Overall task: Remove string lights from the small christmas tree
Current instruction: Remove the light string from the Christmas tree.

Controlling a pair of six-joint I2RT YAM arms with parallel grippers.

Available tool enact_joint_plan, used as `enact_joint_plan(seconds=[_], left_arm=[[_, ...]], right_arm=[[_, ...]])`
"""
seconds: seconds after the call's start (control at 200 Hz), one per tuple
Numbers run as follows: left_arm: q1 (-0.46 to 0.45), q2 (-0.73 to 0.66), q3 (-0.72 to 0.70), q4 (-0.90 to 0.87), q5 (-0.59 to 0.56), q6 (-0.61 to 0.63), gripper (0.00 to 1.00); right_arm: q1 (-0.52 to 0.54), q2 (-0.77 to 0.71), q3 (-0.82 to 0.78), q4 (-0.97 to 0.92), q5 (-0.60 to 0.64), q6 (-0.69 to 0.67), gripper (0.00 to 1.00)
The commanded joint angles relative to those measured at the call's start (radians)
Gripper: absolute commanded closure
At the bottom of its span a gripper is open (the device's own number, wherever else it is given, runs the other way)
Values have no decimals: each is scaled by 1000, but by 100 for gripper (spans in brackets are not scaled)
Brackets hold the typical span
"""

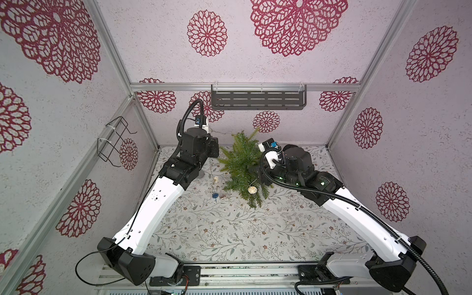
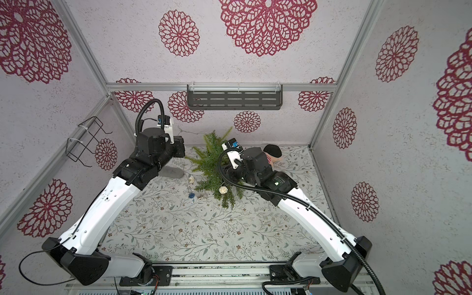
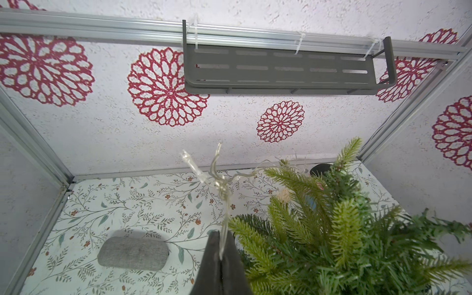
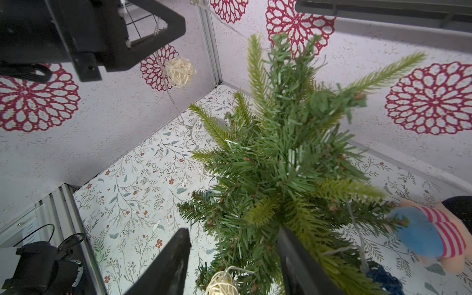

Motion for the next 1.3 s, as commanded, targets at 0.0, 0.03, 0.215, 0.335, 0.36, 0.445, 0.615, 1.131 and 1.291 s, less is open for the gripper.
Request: enact_joint_plan(seconds=[0.0,0.03,0.215,0.335,0.36,0.445,0.615,1.131,1.291], left_arm=[[15,-22,16,-18,-11,60,100],[19,-31,13,-23,-10,65,100],[57,-40,19,-73,26,85,100],[83,-16,35,-76,43,102,100],[87,-10,40,-75,47,107,100],[103,11,61,-61,54,133,100],[136,58,100,-19,86,181,100],[166,174,120,246,114,276,100],[166,194,107,336,118,286,100]], right_arm=[[-24,-49,30,6,8,-10,41],[-28,-52,29,6,8,-9,41],[-67,-74,6,19,3,-13,40],[-100,-73,9,23,-15,-11,40],[-106,-73,9,24,-20,-11,40],[-123,-74,9,29,-34,-10,40],[-148,-73,10,35,-57,-8,40],[-206,-62,15,60,-123,-8,39],[-225,-54,17,63,-146,-8,39]])
